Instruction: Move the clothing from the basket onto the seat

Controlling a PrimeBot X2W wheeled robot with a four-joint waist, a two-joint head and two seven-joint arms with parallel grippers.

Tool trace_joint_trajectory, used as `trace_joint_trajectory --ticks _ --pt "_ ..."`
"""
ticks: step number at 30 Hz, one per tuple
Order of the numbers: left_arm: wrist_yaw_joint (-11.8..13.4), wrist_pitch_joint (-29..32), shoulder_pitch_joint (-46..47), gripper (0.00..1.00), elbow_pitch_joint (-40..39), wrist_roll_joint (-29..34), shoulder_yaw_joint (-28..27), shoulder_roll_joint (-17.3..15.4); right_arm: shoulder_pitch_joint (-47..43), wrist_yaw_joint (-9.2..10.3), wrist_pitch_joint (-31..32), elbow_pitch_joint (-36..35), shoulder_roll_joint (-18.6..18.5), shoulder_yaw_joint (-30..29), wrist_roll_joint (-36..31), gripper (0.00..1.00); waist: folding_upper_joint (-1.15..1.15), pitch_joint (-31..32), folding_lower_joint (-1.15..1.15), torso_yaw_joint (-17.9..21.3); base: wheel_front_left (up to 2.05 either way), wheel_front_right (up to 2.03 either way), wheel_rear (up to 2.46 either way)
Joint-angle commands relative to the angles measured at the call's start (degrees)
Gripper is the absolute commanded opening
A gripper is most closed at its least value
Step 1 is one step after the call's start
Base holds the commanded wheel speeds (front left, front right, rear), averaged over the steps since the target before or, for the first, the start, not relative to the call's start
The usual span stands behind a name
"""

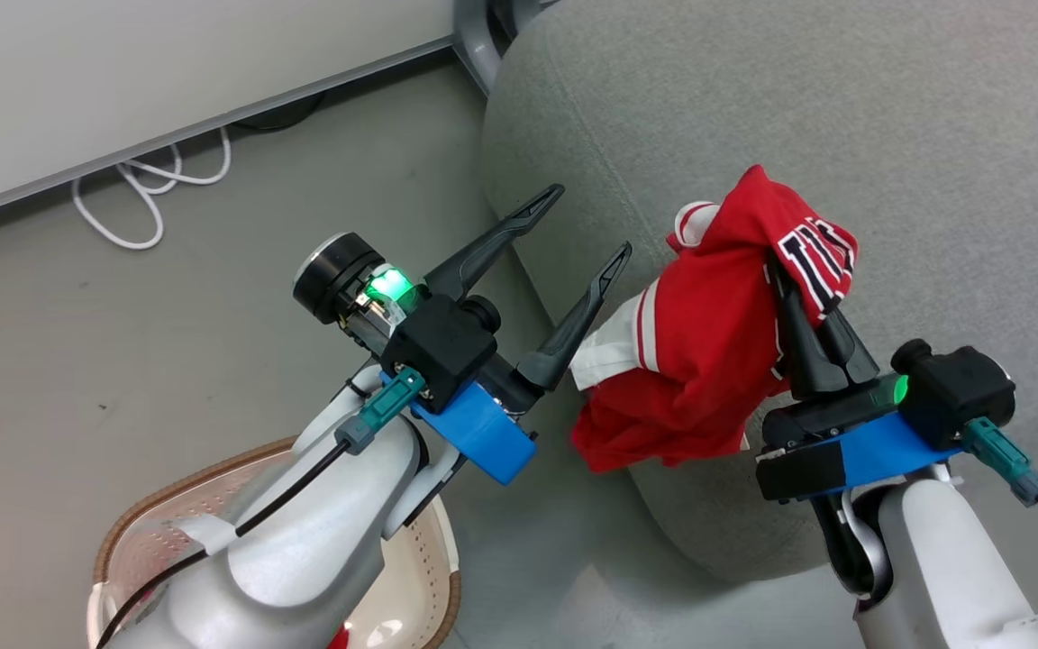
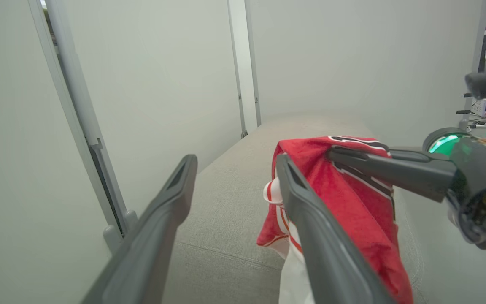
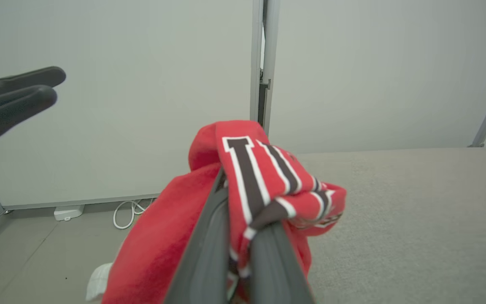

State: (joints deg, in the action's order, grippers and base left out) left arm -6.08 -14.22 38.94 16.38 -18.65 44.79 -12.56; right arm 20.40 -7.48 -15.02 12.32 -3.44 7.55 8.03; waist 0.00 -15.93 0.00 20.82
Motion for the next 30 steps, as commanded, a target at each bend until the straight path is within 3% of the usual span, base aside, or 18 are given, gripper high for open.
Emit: trace_joint_trajectory --ticks 1,9,17,25,30 --pt "-0.05 0.18 0.69 1.00 0.27 0.08 0.20 -0.41 -1.47 -0.03 -0.24 -0.85 0.28 -0.76 -0.36 0.00 0.00 -0.79 0.00 2.21 0.00 0.00 0.00" --pt "-0.28 0.36 1.37 1.00 0.80 -0.09 1.40 -0.18 -3.94 -0.03 -0.24 -2.05 0.60 -2.41 -0.35 0.00 0.00 -1.08 0.00 4.06 0.00 0.00 0.00" --pt "-0.14 0.16 1.90 1.00 0.91 -0.37 1.76 -0.01 -3.72 -0.03 -0.24 -2.94 0.64 -3.17 0.47 0.00 0.00 -1.22 0.00 3.26 0.00 0.00 0.00" --pt "0.66 0.31 3.39 1.00 -0.11 -0.04 1.28 -0.53 3.44 -0.03 -0.24 -5.82 0.46 -6.05 -1.45 0.00 0.00 -4.30 0.00 1.32 0.00 0.00 0.00" --pt "0.80 1.11 6.19 1.00 -1.54 1.02 1.50 -0.80 12.32 -0.03 -0.24 -8.09 -1.77 -10.89 -1.61 0.00 0.00 -9.59 0.00 -0.58 0.00 0.00 0.00"
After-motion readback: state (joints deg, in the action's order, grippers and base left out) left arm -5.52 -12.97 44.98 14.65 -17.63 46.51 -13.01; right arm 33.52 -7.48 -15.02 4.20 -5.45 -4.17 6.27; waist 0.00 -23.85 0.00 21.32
